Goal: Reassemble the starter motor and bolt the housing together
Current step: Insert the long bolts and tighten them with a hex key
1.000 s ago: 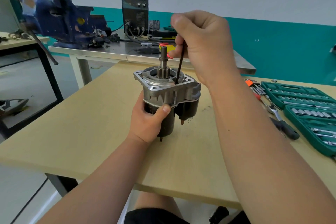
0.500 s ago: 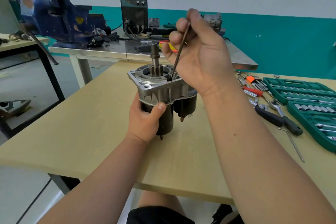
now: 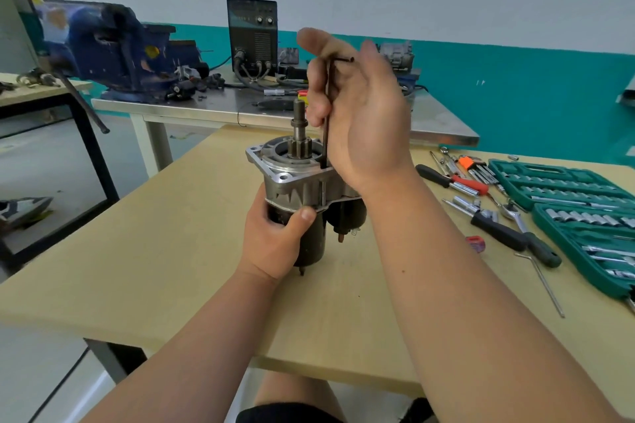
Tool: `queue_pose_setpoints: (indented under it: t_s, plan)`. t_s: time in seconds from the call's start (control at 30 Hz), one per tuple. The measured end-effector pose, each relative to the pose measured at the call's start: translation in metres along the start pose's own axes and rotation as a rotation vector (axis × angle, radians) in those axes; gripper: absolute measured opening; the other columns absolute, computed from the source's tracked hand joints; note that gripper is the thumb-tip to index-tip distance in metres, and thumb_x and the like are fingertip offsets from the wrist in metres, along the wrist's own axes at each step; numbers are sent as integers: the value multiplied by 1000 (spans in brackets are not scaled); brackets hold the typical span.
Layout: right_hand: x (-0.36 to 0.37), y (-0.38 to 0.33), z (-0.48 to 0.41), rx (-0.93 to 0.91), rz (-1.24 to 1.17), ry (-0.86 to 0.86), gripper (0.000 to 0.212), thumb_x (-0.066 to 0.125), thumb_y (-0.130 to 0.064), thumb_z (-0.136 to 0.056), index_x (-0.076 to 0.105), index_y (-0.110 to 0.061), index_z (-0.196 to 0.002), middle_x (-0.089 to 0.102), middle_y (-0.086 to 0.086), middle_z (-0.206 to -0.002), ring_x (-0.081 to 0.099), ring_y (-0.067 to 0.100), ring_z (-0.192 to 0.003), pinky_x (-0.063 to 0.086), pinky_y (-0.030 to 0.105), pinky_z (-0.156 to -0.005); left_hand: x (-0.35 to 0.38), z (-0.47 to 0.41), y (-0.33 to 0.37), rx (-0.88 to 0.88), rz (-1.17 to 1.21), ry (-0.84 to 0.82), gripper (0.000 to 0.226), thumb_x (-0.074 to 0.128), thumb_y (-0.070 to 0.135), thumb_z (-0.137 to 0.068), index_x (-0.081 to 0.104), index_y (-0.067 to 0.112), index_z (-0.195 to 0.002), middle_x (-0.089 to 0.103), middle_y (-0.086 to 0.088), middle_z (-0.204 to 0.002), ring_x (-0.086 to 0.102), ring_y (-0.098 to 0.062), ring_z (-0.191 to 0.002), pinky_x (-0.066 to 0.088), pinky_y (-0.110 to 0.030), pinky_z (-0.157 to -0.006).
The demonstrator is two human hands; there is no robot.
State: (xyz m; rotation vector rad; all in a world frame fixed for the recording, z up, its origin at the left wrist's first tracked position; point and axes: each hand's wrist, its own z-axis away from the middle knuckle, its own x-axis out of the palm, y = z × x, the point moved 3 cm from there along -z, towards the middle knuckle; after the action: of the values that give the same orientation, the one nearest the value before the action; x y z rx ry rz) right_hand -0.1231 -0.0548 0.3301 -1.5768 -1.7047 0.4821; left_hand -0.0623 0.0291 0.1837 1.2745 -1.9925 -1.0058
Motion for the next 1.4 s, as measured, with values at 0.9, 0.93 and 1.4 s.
queue_pose_setpoints:
  t_s: [0.9, 0.93, 1.4]
  plan:
    - [-5, -10, 6, -499, 591, 322, 22, 58, -4, -88, 45, -20, -81, 57, -2, -81, 59, 14, -46, 49, 26, -46, 0, 0, -2, 17, -16, -3, 44, 60, 46, -63, 56, 30, -103, 66, 33, -90, 61, 12, -89, 45, -5, -72]
    - [-2, -9, 6, -492, 543, 278, 19, 56, -6, -89, 47, -20, -81, 57, -2, -83, 55, 15, -48, 46, 27, -47, 1, 0, -2, 18, -14, 0, 44, 60, 46, -63, 56, 30, -103, 67, 32, -89, 61, 11, -88, 45, -5, -72]
    - [4, 4, 15, -110, 678, 108, 22, 48, -10, -95, 65, -14, -109, 49, -14, -48, 46, 3, -48, 44, 24, -48, 1, -1, -1, 25, -22, -1, 44, 63, 48, -63, 56, 31, -103, 66, 33, -91, 62, 10, -88, 46, -7, -72]
